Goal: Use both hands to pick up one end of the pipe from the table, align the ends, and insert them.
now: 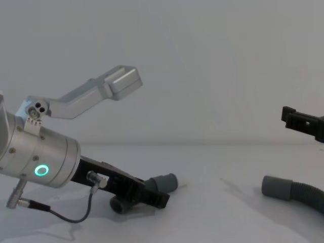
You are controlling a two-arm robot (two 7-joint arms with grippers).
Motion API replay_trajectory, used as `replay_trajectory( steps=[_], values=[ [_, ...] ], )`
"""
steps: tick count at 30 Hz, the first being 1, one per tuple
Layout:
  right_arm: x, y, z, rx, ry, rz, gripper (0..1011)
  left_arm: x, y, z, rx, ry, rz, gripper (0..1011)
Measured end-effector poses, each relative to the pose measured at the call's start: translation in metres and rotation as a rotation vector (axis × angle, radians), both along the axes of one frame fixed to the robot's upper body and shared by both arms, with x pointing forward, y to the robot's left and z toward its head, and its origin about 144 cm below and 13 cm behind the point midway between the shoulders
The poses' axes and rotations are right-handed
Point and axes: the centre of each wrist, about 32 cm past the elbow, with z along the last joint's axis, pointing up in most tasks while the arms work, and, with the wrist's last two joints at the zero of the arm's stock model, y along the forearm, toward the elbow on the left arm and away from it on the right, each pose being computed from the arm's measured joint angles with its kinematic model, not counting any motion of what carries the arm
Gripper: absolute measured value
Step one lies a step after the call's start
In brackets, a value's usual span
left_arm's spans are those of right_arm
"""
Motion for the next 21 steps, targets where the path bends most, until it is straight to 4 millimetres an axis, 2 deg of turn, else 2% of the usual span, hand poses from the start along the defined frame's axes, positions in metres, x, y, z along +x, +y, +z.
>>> replay_trajectory(
  steps=[4,9,21],
  values=[
    [0.0,0.0,0.0,0.0,0.0,0.0,1000,0.0004,0.0,0.0001,0.004,0.0,-0.003,554],
    [0.0,0.0,0.0,0.0,0.0,0.0,1000,0.0006,-0.0001,0.0001,0.006,0.0,-0.004,445],
    [-0.0001,-0.0003,0.0,-0.002,0.0,0.002,1000,0.0008,0.0,0.0,0.011,0.0,-0.006,336]
  ],
)
